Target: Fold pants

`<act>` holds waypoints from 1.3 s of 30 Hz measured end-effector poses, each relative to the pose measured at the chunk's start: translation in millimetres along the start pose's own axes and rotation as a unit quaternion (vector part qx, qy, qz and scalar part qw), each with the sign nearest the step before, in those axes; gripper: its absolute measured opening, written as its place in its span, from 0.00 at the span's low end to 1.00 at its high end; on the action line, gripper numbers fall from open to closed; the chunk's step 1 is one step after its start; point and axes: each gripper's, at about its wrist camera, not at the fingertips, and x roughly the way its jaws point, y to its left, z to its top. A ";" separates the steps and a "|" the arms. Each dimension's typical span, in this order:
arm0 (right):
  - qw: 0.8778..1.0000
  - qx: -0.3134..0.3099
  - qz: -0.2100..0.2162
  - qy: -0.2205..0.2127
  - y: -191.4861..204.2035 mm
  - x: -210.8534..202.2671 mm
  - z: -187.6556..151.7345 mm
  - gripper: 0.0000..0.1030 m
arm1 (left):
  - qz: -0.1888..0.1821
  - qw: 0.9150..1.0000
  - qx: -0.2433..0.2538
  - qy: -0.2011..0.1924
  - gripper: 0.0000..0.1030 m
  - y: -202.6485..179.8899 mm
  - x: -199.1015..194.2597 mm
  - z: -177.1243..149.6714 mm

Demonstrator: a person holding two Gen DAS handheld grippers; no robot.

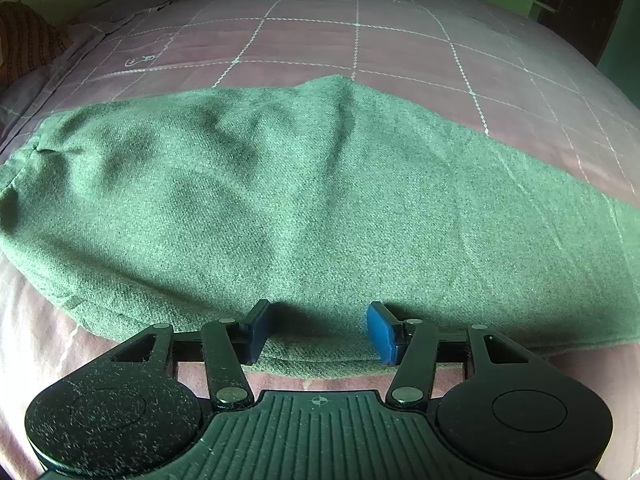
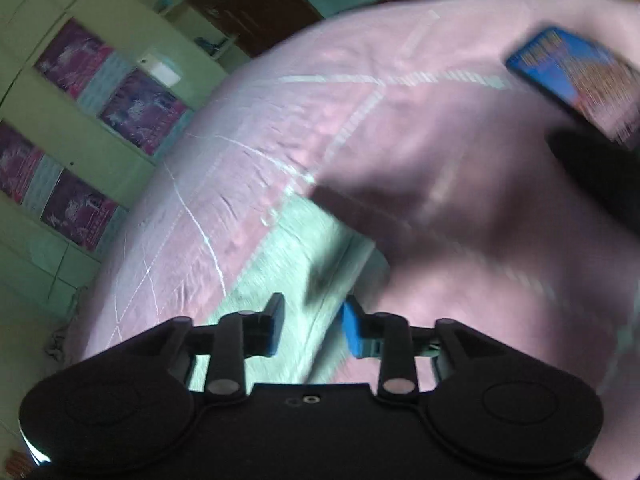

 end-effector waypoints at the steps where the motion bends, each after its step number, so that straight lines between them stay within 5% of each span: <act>1: 1.000 0.016 0.001 0.007 -4.4 0.7 -5.0 0.42 | 0.000 1.000 0.000 0.000 0.52 0.0 0.0 0.0; 7: 0.993 0.106 0.060 0.010 -22.5 22.6 -14.6 0.48 | 0.000 1.000 0.000 -0.001 0.53 -0.2 -0.2 -0.5; 10: 0.986 0.130 0.098 0.032 -21.7 34.9 -21.0 0.16 | 0.002 1.000 -0.002 0.000 0.53 -0.3 -0.1 -0.3; 15: 0.995 0.072 0.038 -0.052 -0.3 -1.6 -20.8 0.12 | 0.001 1.000 0.003 0.001 0.53 0.2 -0.5 -0.6; 18: 0.991 -0.042 0.040 -0.119 37.0 -37.9 -18.6 0.08 | 0.003 1.000 0.007 0.000 0.53 -0.6 0.1 -1.4; 20: 0.989 -0.101 -0.012 -0.107 47.0 -31.1 -24.1 0.08 | 0.005 1.000 0.010 -0.001 0.53 -2.0 0.2 -1.5; 24: 0.988 -0.098 -0.120 -0.025 27.1 3.3 -22.1 0.21 | 0.001 1.000 0.007 0.000 0.54 -0.1 -1.5 -1.6; 27: 0.975 -0.127 -0.151 -0.101 37.7 -20.6 -23.9 0.30 | 0.004 1.000 0.015 -0.003 0.54 -1.5 -4.4 -0.4; 29: 0.970 -0.161 -0.133 -0.120 50.9 -31.7 -22.2 0.31 | 0.005 1.000 0.020 -0.014 0.54 -5.9 -11.0 0.0; 32: 0.965 -0.242 -0.066 -0.076 89.0 -20.8 -32.8 0.31 | -0.008 0.999 0.047 -0.025 0.54 -23.0 -17.3 2.4; 39: 0.901 -0.426 0.031 0.074 182.4 50.4 -143.9 0.28 | -0.001 0.997 0.079 -0.016 0.54 -63.5 7.7 20.8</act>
